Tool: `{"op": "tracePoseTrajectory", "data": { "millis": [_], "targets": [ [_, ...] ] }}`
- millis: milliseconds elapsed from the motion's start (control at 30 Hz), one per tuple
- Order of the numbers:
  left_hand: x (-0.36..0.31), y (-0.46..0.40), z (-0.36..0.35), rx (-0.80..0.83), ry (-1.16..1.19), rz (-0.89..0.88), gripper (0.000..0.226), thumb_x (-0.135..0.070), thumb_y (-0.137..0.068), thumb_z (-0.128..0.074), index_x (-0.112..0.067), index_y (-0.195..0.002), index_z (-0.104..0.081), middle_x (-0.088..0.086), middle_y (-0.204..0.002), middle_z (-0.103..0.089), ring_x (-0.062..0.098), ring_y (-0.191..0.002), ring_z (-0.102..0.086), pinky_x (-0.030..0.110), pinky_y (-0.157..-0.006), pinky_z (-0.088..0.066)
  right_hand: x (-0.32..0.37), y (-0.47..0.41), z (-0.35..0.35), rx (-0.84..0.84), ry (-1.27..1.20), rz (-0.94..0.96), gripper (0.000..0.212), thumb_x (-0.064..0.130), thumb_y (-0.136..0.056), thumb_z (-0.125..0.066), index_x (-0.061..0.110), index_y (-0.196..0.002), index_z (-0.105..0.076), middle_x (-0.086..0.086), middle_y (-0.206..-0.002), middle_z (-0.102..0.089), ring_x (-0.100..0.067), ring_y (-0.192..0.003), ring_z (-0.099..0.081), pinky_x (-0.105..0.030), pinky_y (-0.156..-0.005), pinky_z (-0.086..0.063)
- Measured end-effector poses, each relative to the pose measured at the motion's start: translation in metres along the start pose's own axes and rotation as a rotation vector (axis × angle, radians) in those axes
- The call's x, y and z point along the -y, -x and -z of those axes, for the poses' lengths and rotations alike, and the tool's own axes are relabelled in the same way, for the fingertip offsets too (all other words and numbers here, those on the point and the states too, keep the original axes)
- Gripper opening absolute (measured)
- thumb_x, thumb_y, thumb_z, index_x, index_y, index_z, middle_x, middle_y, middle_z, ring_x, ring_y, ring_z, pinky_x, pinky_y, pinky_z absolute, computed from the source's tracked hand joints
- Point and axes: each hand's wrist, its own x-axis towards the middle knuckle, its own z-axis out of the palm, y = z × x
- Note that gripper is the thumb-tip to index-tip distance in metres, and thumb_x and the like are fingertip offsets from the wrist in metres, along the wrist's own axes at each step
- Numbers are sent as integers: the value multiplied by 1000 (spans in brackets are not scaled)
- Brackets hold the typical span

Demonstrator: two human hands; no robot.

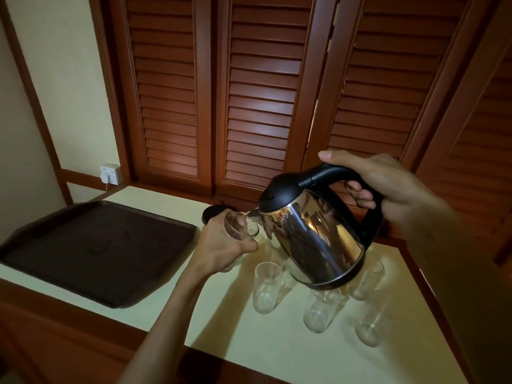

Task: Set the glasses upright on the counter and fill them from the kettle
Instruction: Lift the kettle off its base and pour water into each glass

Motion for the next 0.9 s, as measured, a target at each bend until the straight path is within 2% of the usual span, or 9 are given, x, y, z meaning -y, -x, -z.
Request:
{"op": "tracePoseTrajectory", "data": {
  "millis": [200, 300, 400, 533, 667, 767, 900],
  "targets": [
    [12, 1, -5, 39, -2, 28, 39, -7, -60, -86, -13, -93, -67, 1, -82, -76, 9, -67, -69, 25, -68, -55, 7, -4, 1, 11, 63, -21, 49, 54, -71, -84, 12, -96, -78, 4, -51, -46, -7, -39, -34, -18, -35, -27],
    [19, 0, -6, 46, -13, 43, 38, -10, -58, -86, -20, -88, -66, -7, -79, -75, 5, -68, -69, 22, -66, -52, 10, -5, 2, 5, 93, -10, 53, 54, -73, -84, 9, -100, -77, 4, -52, -45, -7, -39, -33, -19, -36, -27],
    [28, -2, -8, 51, -18, 62, 43, -19, -50, -86, -24, -88, -65, -7, -78, -75, 11, -73, -71, 26, -69, -54, 11, -5, 4, -5, 101, -10, 58, 54, -72, -83, 6, -104, -77, 4, -52, -45, -8, -40, -33, -18, -36, -27],
    [35, -3, -12, 59, -33, 62, 45, -20, -51, -86, -24, -91, -65, -5, -83, -75, 16, -80, -73, 31, -75, -57, 13, -4, 7, -9, 112, -14, 53, 55, -71, -83, 10, -98, -77, 4, -53, -46, -8, -42, -33, -19, -37, -27],
    [41, -2, -15, 51, -33, 67, 43, -14, -54, -86, -23, -91, -65, -4, -84, -75, 17, -80, -72, 35, -77, -57, 14, -4, 9, -4, 119, -19, 46, 55, -72, -84, 14, -92, -77, 4, -53, -46, -9, -43, -33, -19, -38, -25],
    [47, -2, -16, 51, -4, 95, 41, -11, -55, -85, -18, -89, -65, -2, -81, -76, 17, -74, -70, 37, -77, -57, 15, -4, 11, -3, 123, -27, 45, 56, -70, -85, 16, -90, -78, 4, -54, -47, -8, -43, -34, -18, -37, -26],
    [53, -1, -15, 58, 8, 100, 45, -19, -48, -84, -16, -89, -66, 1, -80, -75, 22, -76, -72, 40, -78, -58, 15, -3, 14, 0, 113, -33, 41, 55, -72, -85, 17, -85, -77, 5, -53, -49, -7, -41, -35, -17, -35, -26]
  ]
}}
